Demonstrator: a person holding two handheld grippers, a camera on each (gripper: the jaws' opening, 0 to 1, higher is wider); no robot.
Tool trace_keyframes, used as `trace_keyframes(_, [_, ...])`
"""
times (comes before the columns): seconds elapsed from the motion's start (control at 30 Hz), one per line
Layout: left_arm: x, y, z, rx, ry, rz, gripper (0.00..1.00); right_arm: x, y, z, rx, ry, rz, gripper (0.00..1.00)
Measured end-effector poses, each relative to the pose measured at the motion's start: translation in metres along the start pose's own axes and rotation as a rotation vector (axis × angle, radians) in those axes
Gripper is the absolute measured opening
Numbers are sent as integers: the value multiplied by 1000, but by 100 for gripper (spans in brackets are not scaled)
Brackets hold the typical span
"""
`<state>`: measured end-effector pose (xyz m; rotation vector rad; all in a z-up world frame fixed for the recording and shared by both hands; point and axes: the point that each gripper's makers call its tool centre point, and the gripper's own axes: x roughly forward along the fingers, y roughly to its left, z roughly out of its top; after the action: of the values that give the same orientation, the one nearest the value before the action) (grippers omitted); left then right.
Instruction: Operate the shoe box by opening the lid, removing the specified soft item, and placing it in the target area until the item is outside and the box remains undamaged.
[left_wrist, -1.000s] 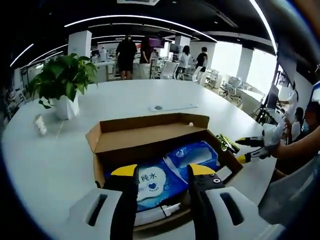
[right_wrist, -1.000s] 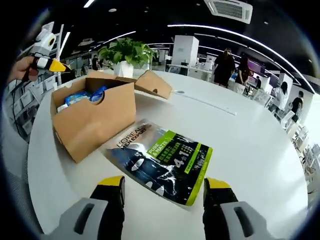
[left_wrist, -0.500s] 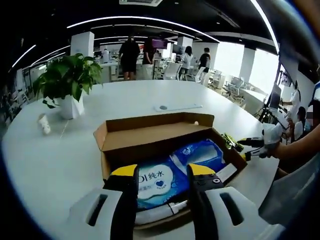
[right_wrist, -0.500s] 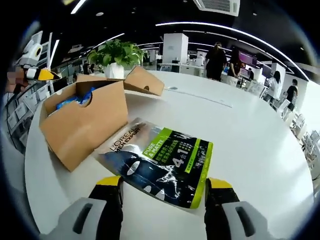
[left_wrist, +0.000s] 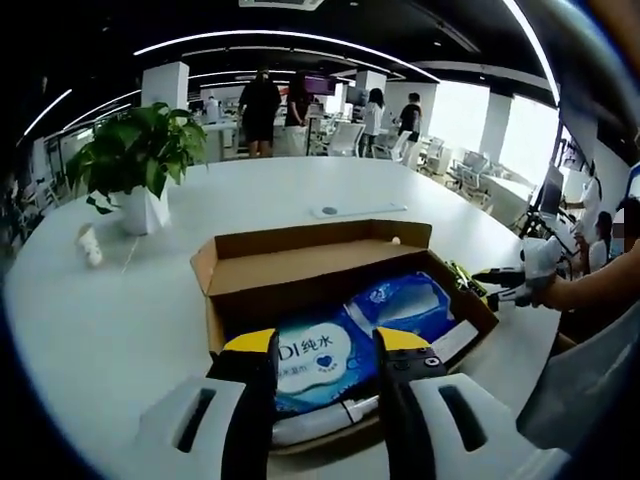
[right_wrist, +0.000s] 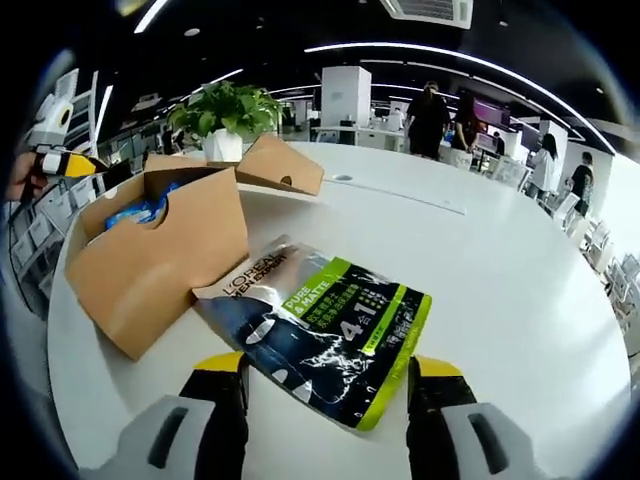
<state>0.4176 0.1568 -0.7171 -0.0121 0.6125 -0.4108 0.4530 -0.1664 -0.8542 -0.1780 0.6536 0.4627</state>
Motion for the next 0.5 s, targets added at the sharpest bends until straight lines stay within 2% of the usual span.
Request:
trace_keyframes(0.3, [1,-1,0,5,1,-6,37,-6,-9,-2,-26,15,-3,50])
trace_keyframes(0.5, [0,0,-1,11,5,-2,37,-8,-13,-3,-31,14,-7,49])
